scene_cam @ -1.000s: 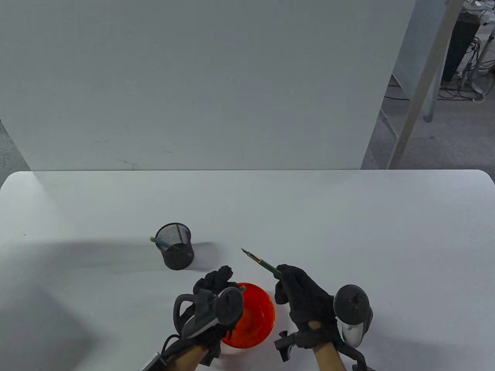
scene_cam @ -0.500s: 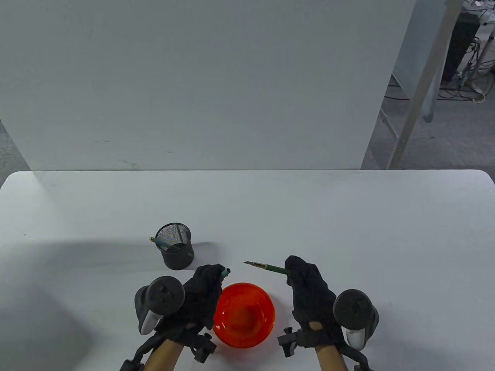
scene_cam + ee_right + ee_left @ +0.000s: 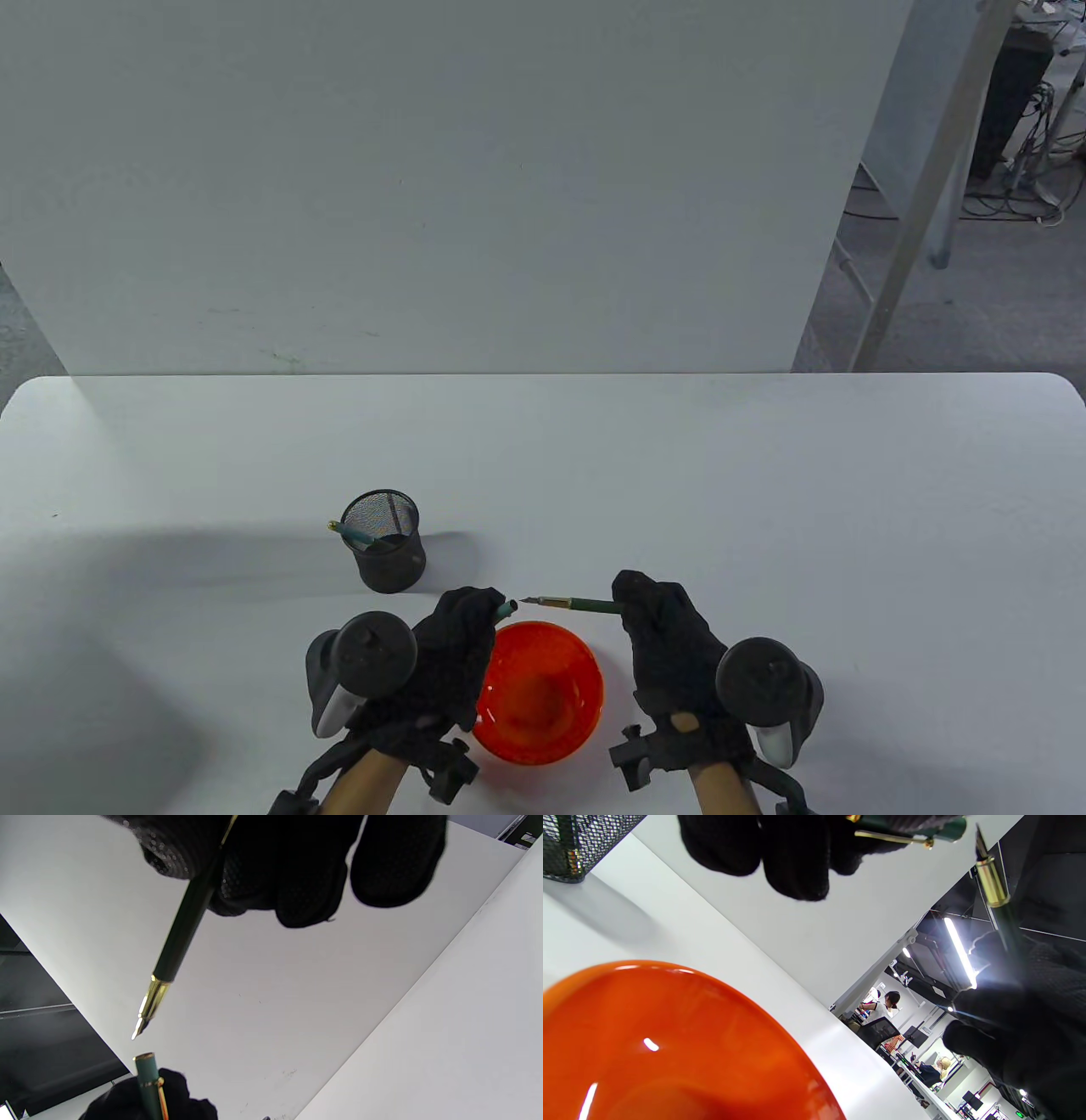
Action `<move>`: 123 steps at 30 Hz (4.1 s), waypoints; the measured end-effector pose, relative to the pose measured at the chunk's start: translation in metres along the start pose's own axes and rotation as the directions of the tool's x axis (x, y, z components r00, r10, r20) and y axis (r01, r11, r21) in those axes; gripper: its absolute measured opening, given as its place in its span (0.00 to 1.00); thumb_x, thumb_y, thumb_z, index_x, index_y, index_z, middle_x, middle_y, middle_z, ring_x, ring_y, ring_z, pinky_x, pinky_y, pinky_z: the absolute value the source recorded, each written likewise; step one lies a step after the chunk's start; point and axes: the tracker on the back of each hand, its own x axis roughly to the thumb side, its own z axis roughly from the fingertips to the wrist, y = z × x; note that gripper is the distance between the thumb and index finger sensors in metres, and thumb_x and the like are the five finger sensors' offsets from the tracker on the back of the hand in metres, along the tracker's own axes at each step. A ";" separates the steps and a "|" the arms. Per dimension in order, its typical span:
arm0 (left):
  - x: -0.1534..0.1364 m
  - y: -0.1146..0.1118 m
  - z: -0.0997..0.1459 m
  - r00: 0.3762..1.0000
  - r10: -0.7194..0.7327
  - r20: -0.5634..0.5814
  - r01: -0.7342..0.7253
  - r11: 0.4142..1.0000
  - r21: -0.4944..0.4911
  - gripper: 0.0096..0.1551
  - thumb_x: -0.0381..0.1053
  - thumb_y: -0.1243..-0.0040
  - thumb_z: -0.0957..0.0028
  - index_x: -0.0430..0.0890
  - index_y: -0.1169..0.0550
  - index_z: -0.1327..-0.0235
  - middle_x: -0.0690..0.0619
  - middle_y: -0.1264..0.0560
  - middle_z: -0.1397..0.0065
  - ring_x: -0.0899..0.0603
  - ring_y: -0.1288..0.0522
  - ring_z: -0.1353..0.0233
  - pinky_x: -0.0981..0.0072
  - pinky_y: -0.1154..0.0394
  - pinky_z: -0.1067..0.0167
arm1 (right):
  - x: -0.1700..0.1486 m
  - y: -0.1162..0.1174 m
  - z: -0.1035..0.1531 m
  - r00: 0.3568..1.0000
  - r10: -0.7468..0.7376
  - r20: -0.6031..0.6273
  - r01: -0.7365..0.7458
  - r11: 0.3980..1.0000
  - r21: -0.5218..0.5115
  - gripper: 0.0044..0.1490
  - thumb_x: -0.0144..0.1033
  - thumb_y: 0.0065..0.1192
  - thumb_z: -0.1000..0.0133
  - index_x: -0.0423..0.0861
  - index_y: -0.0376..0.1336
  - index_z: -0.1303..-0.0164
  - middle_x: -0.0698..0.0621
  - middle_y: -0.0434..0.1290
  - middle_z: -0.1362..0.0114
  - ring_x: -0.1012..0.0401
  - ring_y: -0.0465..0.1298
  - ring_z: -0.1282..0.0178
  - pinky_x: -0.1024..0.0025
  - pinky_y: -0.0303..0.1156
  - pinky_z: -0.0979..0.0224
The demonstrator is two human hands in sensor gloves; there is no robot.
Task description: Assemble fountain pens from components
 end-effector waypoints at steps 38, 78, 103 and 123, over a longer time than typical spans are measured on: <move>0.027 -0.009 0.004 0.992 -0.030 0.122 0.031 1.000 -0.004 0.26 0.53 0.57 0.42 0.54 0.34 0.29 0.48 0.31 0.29 0.49 0.21 0.42 0.49 0.23 0.36 | -0.005 0.023 0.003 0.987 -0.134 -0.094 0.147 0.977 0.152 0.26 0.42 0.42 0.35 0.47 0.63 0.32 0.48 0.70 0.41 0.51 0.73 0.41 0.43 0.71 0.33; -0.011 0.178 0.003 0.964 -0.144 -0.224 0.228 0.881 0.414 0.24 0.53 0.36 0.44 0.54 0.24 0.33 0.50 0.19 0.36 0.46 0.15 0.45 0.41 0.27 0.34 | -0.008 0.016 -0.004 0.979 -0.189 -0.075 0.195 0.976 0.091 0.34 0.51 0.44 0.33 0.44 0.59 0.22 0.45 0.70 0.32 0.50 0.75 0.38 0.43 0.71 0.34; -0.071 0.130 -0.052 0.739 -0.487 -0.466 0.603 0.787 0.133 0.23 0.56 0.37 0.44 0.63 0.24 0.34 0.60 0.20 0.31 0.45 0.25 0.27 0.32 0.44 0.23 | -0.009 0.014 -0.006 0.975 -0.199 -0.095 0.208 0.974 0.094 0.35 0.52 0.44 0.33 0.43 0.60 0.23 0.45 0.71 0.33 0.50 0.75 0.39 0.43 0.72 0.34; -0.073 0.109 -0.058 0.684 -0.564 -0.462 0.657 0.752 0.053 0.23 0.58 0.38 0.44 0.65 0.22 0.34 0.60 0.23 0.29 0.45 0.27 0.26 0.32 0.44 0.23 | -0.010 0.013 -0.005 0.969 -0.220 -0.109 0.231 0.969 0.094 0.35 0.52 0.44 0.33 0.43 0.60 0.23 0.44 0.71 0.33 0.49 0.75 0.39 0.43 0.72 0.35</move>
